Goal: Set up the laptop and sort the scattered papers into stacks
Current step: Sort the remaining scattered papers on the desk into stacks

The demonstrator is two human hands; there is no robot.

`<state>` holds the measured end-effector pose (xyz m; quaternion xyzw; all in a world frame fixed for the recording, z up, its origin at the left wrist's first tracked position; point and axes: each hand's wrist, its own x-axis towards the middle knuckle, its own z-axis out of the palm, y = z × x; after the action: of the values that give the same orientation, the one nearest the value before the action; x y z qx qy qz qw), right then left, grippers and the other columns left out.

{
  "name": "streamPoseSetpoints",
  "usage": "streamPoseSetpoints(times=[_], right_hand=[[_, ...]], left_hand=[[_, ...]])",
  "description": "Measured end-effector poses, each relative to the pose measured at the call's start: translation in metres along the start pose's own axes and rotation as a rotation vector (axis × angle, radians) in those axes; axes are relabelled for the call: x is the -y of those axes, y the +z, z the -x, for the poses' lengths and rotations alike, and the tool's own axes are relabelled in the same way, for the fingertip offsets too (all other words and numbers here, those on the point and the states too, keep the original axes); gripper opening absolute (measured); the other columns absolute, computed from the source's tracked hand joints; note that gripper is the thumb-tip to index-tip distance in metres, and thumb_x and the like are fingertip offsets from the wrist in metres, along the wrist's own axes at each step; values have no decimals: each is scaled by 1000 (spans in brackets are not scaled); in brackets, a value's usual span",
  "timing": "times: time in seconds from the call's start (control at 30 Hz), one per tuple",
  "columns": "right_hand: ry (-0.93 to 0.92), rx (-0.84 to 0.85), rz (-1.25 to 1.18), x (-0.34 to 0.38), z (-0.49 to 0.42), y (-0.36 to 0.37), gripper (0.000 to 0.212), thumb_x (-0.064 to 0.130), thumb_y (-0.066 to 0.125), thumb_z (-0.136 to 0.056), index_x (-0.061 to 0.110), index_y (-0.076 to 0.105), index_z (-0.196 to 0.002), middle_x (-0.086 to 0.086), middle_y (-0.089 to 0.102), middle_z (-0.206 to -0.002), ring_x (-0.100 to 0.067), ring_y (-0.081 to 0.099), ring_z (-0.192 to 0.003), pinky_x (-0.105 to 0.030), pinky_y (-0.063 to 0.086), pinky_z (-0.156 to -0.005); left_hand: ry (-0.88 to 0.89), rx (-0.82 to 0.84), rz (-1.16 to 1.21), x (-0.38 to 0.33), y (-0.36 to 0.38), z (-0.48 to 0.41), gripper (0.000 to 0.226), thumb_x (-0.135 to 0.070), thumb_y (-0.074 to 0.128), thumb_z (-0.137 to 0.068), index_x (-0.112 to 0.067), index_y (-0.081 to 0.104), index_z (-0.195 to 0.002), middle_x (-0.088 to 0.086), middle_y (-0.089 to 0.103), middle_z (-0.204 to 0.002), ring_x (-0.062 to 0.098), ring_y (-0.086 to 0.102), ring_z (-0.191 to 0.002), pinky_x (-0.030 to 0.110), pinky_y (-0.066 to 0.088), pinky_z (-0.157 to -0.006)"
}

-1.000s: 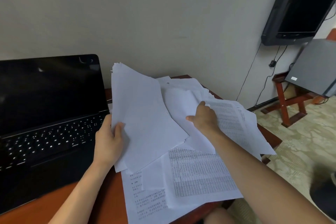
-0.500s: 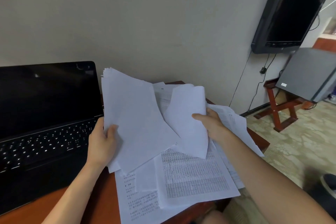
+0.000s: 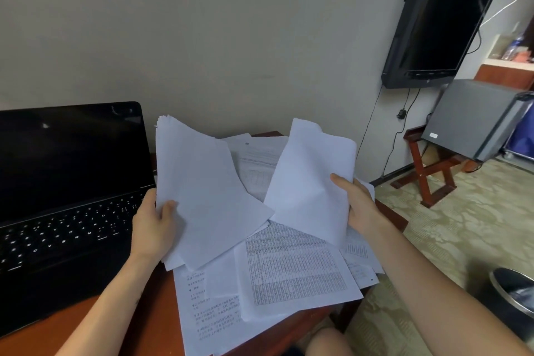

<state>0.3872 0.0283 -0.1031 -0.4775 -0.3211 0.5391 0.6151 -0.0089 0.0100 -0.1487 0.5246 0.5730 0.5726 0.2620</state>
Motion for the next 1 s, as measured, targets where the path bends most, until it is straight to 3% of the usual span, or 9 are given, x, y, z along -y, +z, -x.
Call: streamPoseSetpoints(times=[0.17,0.3,0.47,0.67,0.8,0.93,1.0], right_hand=[[2,-47,-28,-2,6,0,45,21,75,-89,18,63,-132,-9,72,-122,-32,69,-111,-43,59,-79],[-44,-75,-51,13,8,4,36,18,73,-91,15,66,-126,-7,74,-117,-28,72,-103,-40,60,-75],[-86,-73,-21,20,13,5,36,17,73,-91,15,66,-126,-6,75,-115,-27,73,-101,-40,60,-75],[-56,-67,-73,22,15,14,37,21,73,-91,15,67,-126,-7,75,-115,-28,71,-106,-42,58,-84],[-85,-62,-37,27,14,15,43,20,75,-89,11,64,-130,-9,74,-119,-29,71,-106,-43,60,-80],[-70,-39,-19,16,19,18,46,17,77,-87,10,61,-130,-11,74,-118,-31,72,-105,-43,61,-75],[-73,-2,19,9,24,21,43,13,76,-88,12,60,-128,-9,74,-116,-29,73,-102,-42,61,-75]], left_hand=[[-24,30,57,3,1,-1,20,-13,56,-105,-25,61,-120,-5,70,-113,13,66,-102,34,52,-86],[-21,-10,12,-3,2,4,20,-7,53,-106,-22,58,-120,-15,64,-102,-2,59,-91,17,43,-74],[-33,-72,19,-10,5,10,19,-6,52,-106,-21,56,-117,-17,61,-96,-3,56,-85,12,39,-68],[-19,-18,12,-14,6,12,19,-4,51,-106,-20,56,-117,-15,62,-97,-5,58,-83,3,43,-61],[-42,-12,33,-9,-1,6,19,-8,54,-106,-21,57,-119,-18,61,-100,3,60,-90,12,42,-67],[-61,46,79,-6,5,6,23,-10,56,-105,-24,59,-123,-18,65,-106,-2,62,-98,19,47,-78],[-102,102,140,-6,10,8,19,-13,57,-105,-24,63,-120,-8,72,-111,12,69,-105,33,55,-88]])
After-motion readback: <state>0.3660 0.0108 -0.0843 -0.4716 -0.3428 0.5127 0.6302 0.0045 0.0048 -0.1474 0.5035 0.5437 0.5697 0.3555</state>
